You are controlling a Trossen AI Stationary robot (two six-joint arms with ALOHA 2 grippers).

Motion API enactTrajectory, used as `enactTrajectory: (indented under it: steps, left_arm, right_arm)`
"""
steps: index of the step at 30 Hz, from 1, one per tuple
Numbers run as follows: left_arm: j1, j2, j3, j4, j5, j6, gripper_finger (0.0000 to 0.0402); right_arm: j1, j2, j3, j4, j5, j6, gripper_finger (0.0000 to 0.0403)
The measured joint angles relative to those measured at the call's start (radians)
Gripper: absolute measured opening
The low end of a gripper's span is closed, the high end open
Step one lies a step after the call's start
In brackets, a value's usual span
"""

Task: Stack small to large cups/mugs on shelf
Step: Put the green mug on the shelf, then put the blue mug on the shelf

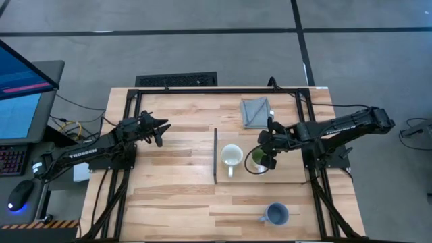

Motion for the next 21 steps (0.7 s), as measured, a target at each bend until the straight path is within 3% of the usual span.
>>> enactTrajectory:
  steps: [8, 21]
  left_arm:
    - [0.000, 0.000, 0.000, 0.000, 0.000, -0.001, 0.0119]
    - [0.000, 0.000, 0.000, 0.000, 0.000, -0.001, 0.0119]
  right_arm:
    - [0.000, 0.000, -0.001, 0.014, -0.006, 0.004, 0.0073]
    - [0.000, 0.000, -0.001, 0.010, 0.001, 0.019, 0.0182]
